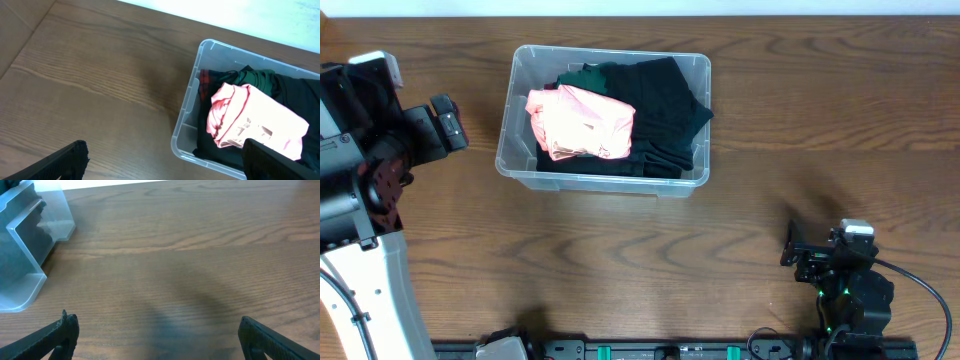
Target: Pack container
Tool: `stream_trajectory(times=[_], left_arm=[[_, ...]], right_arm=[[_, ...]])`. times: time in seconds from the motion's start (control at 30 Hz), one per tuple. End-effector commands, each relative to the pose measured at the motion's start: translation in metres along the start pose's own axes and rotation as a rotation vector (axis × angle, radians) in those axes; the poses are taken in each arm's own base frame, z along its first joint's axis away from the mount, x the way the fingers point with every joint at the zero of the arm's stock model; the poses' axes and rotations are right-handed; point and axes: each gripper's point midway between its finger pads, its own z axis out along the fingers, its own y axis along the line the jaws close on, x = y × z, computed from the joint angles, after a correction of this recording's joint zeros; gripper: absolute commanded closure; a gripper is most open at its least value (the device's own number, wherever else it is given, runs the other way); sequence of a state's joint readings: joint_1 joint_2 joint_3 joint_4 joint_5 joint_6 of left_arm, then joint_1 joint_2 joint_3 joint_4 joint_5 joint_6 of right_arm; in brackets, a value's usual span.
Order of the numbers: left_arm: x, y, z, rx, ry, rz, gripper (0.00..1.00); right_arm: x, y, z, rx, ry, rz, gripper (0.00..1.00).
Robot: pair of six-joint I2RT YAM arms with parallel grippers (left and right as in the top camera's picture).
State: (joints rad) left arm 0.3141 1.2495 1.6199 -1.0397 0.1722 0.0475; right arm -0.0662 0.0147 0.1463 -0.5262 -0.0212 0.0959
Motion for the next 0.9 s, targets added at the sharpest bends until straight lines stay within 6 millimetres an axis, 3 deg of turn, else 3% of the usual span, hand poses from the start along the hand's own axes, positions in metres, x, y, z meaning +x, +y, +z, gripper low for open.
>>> stream_trajectory(times=[0.0, 0.2, 0.4, 0.7, 0.87], left_arm=[[-0.001, 0.002, -0.002, -0.010, -0.006, -0.016, 0.02], [0.009, 0.000, -0.030, -0.022, -0.047, 0.013, 0.02], [0.038, -0.008, -0.053, -0.005, -0.107, 0.076, 0.02], [0.083, -0.021, -0.037, 0.074, -0.266, 0.158, 0.02], [0.119, -0.029, -0.021, 0.130, -0.314, 0.176, 0.02]], right_arm=[[0.000, -0.003, 0.000, 0.017, -0.007, 0.014, 0.01], [0.000, -0.003, 0.000, 0.017, -0.007, 0.014, 0.01], [0.000, -0.003, 0.000, 0.017, -0.007, 0.014, 0.01], [0.000, -0.003, 0.000, 0.017, -0.007, 0.014, 0.01], [0.000, -0.003, 0.000, 0.017, -0.007, 0.014, 0.01]])
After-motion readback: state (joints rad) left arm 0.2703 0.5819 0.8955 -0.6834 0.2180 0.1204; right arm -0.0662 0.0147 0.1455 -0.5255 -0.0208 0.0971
